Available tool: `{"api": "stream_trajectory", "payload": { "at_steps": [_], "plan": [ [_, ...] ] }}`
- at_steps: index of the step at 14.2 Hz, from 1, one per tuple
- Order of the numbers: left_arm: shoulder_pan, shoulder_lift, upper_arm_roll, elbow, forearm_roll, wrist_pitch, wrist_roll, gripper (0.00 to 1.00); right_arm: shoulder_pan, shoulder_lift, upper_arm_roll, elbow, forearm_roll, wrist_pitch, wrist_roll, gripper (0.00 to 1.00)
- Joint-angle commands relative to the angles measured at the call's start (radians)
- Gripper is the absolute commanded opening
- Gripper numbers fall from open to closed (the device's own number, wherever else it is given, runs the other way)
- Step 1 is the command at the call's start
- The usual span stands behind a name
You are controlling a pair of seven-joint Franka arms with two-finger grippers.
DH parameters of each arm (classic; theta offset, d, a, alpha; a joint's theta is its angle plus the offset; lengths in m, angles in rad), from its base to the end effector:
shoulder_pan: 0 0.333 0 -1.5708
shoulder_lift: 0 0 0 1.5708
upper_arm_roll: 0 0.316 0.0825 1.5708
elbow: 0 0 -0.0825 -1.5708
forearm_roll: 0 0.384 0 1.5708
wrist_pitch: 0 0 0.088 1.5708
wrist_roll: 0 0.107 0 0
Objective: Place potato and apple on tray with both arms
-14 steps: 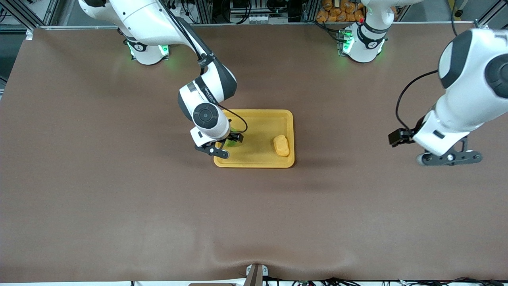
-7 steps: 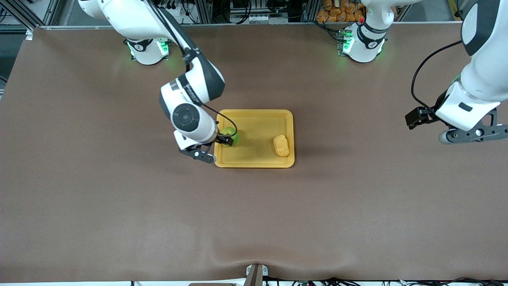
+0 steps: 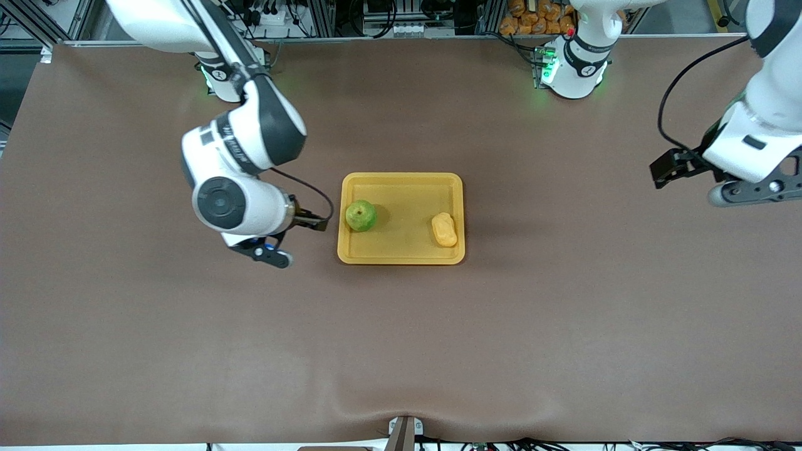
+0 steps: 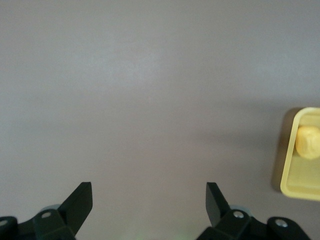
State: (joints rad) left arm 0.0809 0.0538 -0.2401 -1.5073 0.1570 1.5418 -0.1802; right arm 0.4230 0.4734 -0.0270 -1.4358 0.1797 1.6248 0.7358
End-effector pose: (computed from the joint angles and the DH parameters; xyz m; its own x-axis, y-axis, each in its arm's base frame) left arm 0.5642 -0.0693 0.6236 0.9997 0.0238 0.0086 0.0247 -0.9892 -0.1445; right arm 0.6027 0.2748 0.4010 0.8796 -0.3578 -0.3134 -0.3535 -0.9326 0.0727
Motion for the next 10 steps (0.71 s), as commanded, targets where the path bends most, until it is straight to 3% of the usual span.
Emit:
{"api": "stream_trajectory", "payload": {
  "at_steps": [1,3,5,10],
  "plan": [
    [-0.023,-0.064,0.106,-0.020,-0.101,-0.052,0.106,1.00,-0.081,-0.033,0.013,0.009,0.004,-0.051,-0.015,1.00],
    [-0.041,-0.078,0.146,-0.021,-0.148,-0.084,0.134,1.00,-0.148,-0.052,0.019,0.011,0.012,-0.059,-0.053,1.00],
    [-0.061,-0.100,0.151,-0.022,-0.148,-0.115,0.133,1.00,-0.176,-0.091,0.015,0.011,0.007,-0.078,-0.165,1.00],
    [-0.118,-0.173,0.153,-0.083,-0.148,-0.124,0.116,1.00,-0.222,-0.182,0.009,0.011,-0.049,-0.143,-0.208,1.00]
  ]
}}
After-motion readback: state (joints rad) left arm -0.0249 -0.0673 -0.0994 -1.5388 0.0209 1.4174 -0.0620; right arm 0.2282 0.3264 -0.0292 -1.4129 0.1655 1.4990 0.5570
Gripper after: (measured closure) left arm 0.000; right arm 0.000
